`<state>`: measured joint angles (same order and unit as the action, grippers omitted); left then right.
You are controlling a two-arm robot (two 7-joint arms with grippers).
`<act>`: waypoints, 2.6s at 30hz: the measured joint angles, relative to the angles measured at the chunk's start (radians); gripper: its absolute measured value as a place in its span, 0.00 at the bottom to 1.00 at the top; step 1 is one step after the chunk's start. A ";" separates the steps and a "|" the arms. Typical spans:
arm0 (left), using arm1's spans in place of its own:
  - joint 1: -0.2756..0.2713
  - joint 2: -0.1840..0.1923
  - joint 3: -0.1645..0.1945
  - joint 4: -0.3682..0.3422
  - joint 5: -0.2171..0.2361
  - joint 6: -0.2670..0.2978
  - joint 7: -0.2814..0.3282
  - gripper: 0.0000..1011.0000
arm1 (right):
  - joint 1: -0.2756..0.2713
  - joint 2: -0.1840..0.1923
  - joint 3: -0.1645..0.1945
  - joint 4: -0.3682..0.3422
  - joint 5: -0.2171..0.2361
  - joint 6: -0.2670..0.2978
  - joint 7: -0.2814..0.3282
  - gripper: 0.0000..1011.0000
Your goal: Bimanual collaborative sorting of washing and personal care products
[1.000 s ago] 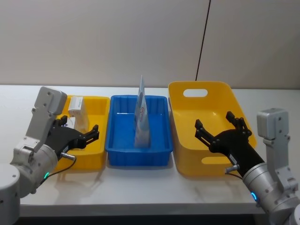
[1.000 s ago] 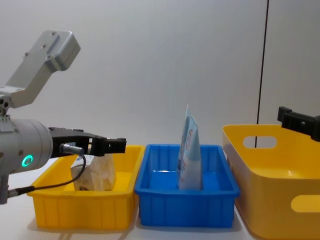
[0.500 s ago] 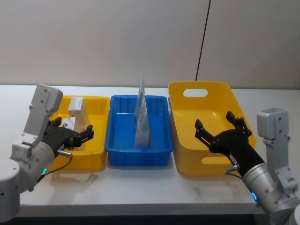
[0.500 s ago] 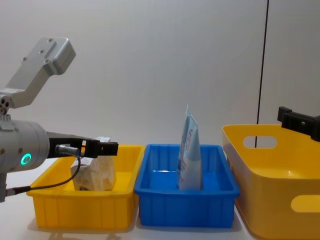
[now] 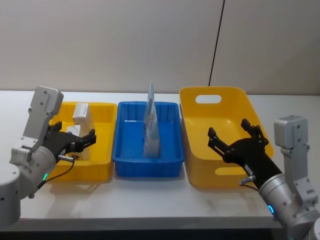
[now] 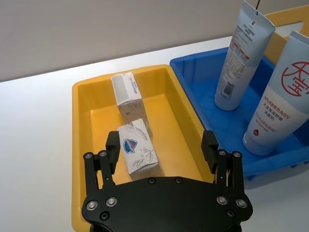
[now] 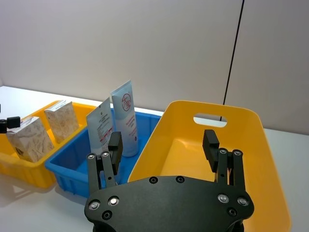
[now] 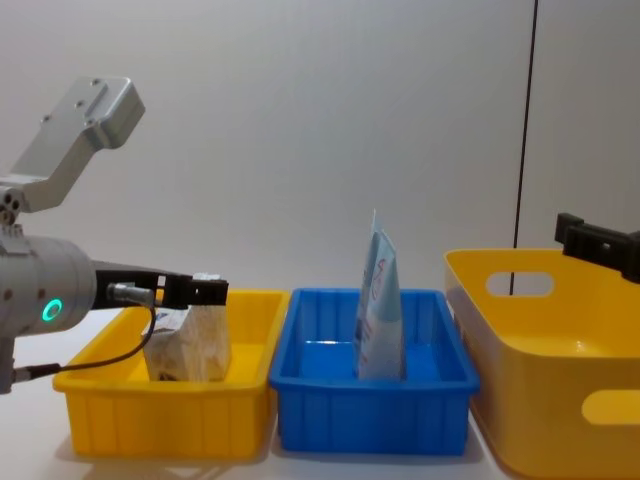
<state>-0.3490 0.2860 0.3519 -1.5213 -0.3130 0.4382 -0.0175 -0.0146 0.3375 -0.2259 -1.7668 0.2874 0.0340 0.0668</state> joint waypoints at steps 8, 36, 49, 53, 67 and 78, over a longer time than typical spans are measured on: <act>-0.009 -0.022 -0.019 0.022 -0.001 -0.002 0.012 0.99 | 0.000 0.000 0.000 0.000 0.000 0.000 0.000 0.99; -0.050 -0.069 -0.040 0.136 0.004 -0.002 0.004 0.99 | 0.000 0.000 0.000 0.000 0.000 0.000 0.000 0.99; -0.078 -0.076 -0.031 0.200 0.031 -0.027 -0.006 0.99 | 0.000 0.000 0.000 0.000 0.000 0.000 0.000 0.99; -0.086 -0.081 -0.031 0.221 0.034 -0.032 -0.012 0.99 | 0.000 0.000 0.000 0.000 0.000 0.000 0.000 0.99; -0.092 -0.109 -0.058 0.265 0.029 -0.047 -0.004 0.99 | 0.000 0.000 0.000 0.000 0.000 0.000 0.000 0.99; -0.090 -0.119 -0.071 0.275 0.028 -0.053 0.006 0.99 | 0.000 0.000 0.000 0.000 0.000 0.000 0.000 0.99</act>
<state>-0.4386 0.1666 0.2808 -1.2459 -0.2848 0.3855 -0.0113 -0.0147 0.3374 -0.2259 -1.7667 0.2874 0.0340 0.0667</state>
